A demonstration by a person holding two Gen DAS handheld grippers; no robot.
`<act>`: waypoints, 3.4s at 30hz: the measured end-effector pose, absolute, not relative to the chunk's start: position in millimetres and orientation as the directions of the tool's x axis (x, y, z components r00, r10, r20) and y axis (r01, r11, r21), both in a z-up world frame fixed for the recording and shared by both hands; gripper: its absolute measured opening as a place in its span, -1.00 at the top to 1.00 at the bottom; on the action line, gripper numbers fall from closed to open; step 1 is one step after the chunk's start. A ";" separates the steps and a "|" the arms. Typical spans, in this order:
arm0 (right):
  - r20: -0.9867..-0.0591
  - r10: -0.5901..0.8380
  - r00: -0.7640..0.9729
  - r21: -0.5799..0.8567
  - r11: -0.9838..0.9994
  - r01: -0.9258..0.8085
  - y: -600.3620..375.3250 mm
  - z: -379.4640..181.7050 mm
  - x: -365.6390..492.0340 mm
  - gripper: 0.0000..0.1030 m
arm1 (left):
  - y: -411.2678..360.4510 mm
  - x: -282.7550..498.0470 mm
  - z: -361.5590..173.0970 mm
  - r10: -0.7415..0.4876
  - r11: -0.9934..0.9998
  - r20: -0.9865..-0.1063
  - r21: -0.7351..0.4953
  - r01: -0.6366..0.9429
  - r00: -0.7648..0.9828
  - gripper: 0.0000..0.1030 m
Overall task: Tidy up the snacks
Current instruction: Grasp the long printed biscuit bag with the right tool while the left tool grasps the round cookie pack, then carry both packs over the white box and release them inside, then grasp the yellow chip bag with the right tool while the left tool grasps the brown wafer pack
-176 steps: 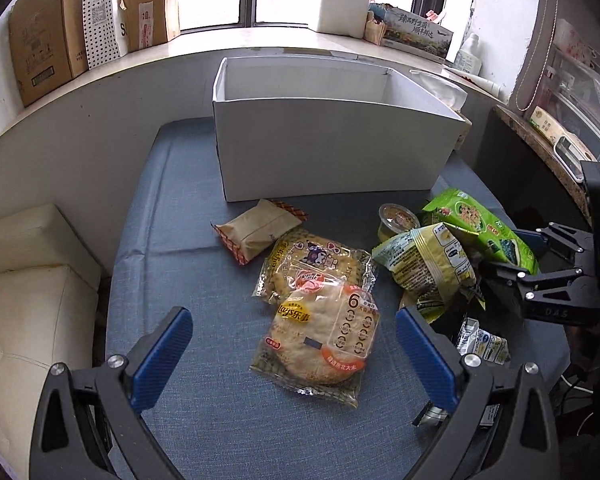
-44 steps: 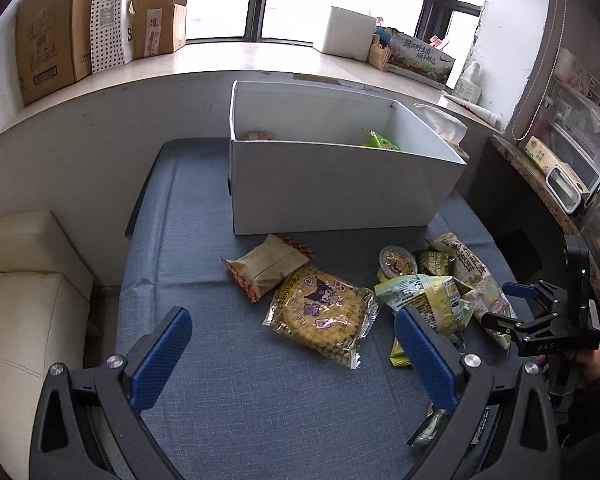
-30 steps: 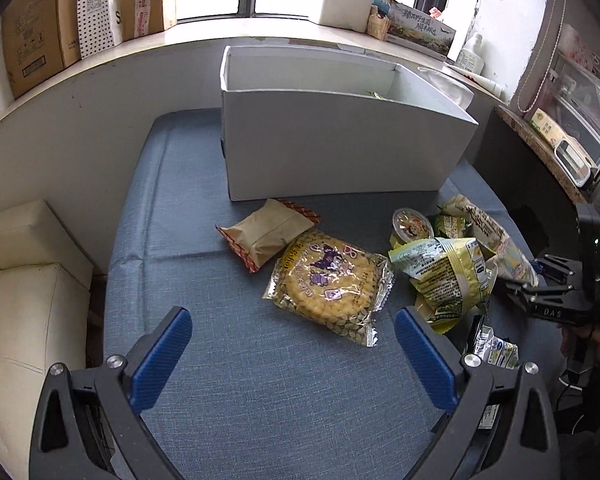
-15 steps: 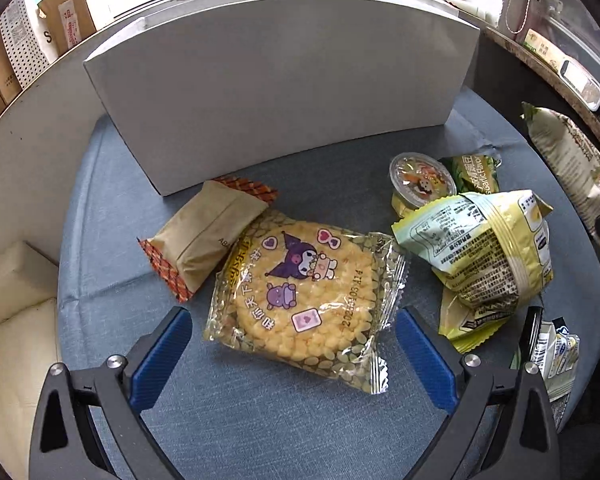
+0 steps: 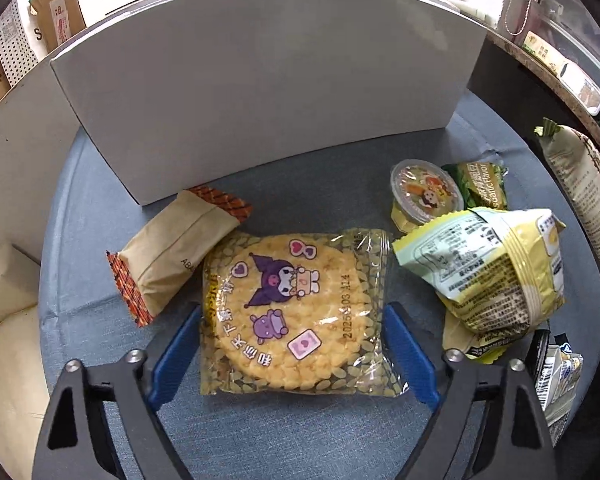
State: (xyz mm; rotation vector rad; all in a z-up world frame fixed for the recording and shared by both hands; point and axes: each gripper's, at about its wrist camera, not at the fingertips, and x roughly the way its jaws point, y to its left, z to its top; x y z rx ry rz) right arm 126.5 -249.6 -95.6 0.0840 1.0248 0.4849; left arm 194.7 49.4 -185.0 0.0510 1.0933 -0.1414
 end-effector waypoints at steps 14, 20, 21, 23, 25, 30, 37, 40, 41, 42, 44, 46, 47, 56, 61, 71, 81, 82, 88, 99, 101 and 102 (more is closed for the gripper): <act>-0.770 0.466 0.435 0.312 0.871 -0.380 -239.6 -82.0 126.1 0.15 | 63.5 156.5 -127.6 -0.085 0.996 -0.812 -0.049 0.078 0.577 -0.55; -0.738 0.491 0.463 0.308 0.856 -0.416 -225.3 -61.1 135.5 0.17 | 69.5 140.0 -81.5 -0.072 0.997 -0.741 -0.067 0.033 0.668 -0.55; -0.728 0.496 0.473 0.304 0.853 -0.425 -221.9 -56.1 137.7 0.18 | 70.4 140.3 -74.2 -0.077 0.997 -0.730 -0.072 0.035 0.679 -0.55; -0.717 0.503 0.483 0.292 0.845 -0.448 -213.7 -47.3 142.8 0.37 | 74.9 138.7 -59.0 -0.070 0.997 -0.711 -0.068 0.031 0.700 -0.55; -0.734 0.475 0.486 0.249 0.853 -0.459 -204.3 -43.9 149.3 0.38 | 76.1 140.9 -48.8 -0.059 0.998 -0.698 -0.049 0.036 0.714 -0.55; -0.783 0.443 0.437 0.231 0.859 -0.457 -205.3 -68.1 158.0 0.45 | 77.0 138.1 -48.4 -0.084 0.996 -0.698 -0.073 0.046 0.711 -0.55; -0.839 0.406 0.361 0.200 0.849 -0.489 -206.5 -102.6 161.4 -0.37 | 70.6 139.5 -62.1 -0.105 0.994 -0.716 -0.095 0.053 0.690 -0.55; -0.856 0.378 0.352 0.184 0.859 -0.477 -202.0 -113.6 170.0 -0.37 | 63.8 138.1 -59.8 -0.104 0.995 -0.712 -0.076 0.072 0.695 -0.55; -0.868 0.357 0.345 0.168 0.865 -0.472 -199.1 -118.7 173.9 -0.37 | 62.3 138.2 -58.8 -0.102 0.995 -0.711 -0.070 0.075 0.696 -0.55; -0.880 0.332 0.338 0.150 0.872 -0.466 -196.3 -124.5 177.7 -0.37 | 61.0 138.5 -58.0 -0.101 0.995 -0.711 -0.065 0.078 0.696 -0.55; -0.892 0.343 0.295 0.181 0.867 -0.464 -194.7 -136.0 184.0 0.10 | 59.1 139.0 -56.6 -0.099 0.995 -0.711 -0.059 0.081 0.696 -0.55; -0.887 0.352 0.298 0.197 0.874 -0.445 -197.0 -138.5 186.0 0.21 | 58.2 139.3 -54.9 -0.097 0.995 -0.711 -0.055 0.083 0.697 -0.55; -0.884 0.360 0.299 0.204 0.871 -0.447 -197.8 -136.3 185.5 0.29 | 58.3 139.3 -53.8 -0.097 0.995 -0.709 -0.053 0.084 0.698 -0.55; -0.773 0.463 0.434 0.265 0.857 -0.442 -211.8 -59.0 180.1 0.32 | 64.5 157.9 -33.1 -0.079 0.997 -0.695 -0.048 0.064 0.715 -0.55; -0.700 0.518 0.493 0.286 0.835 -0.471 -192.4 -11.3 201.7 0.32 | 73.4 186.6 -14.0 -0.067 0.998 -0.681 -0.059 0.037 0.729 -0.55; -0.668 0.547 0.505 0.269 0.809 -0.522 -100.4 37.4 303.5 0.32 | 96.3 288.3 -2.5 -0.026 0.996 -0.691 -0.080 -0.040 0.722 -0.55; -0.749 0.467 0.470 0.204 0.838 -0.506 -69.1 2.8 370.3 0.26 | 114.5 340.4 -40.4 -0.013 0.993 -0.741 -0.089 -0.079 0.672 -0.81; -0.753 0.459 0.471 0.201 0.843 -0.499 -70.9 -0.3 374.5 0.04 | 114.8 342.3 -44.4 -0.012 0.993 -0.747 -0.088 -0.081 0.665 -0.92; -0.730 0.475 0.491 0.243 0.852 -0.464 -91.3 -0.6 374.4 -0.87 | 121.8 331.5 -55.0 -0.067 0.985 -0.743 -0.156 -0.075 0.666 -1.00; -0.618 0.511 0.598 0.170 0.829 -0.533 -97.4 40.2 312.1 -1.00 | 113.8 285.4 -14.1 -0.065 0.987 -0.683 -0.150 -0.052 0.727 -1.00; -0.598 0.531 0.600 0.191 0.822 -0.537 -104.6 48.2 295.7 -1.00 | 109.6 266.7 -1.7 -0.075 0.989 -0.661 -0.147 -0.030 0.746 -1.00; -0.587 0.543 0.601 0.201 0.816 -0.542 -109.6 52.1 286.4 -1.00 | 107.2 256.2 3.9 -0.081 0.989 -0.650 -0.145 -0.019 0.756 -1.00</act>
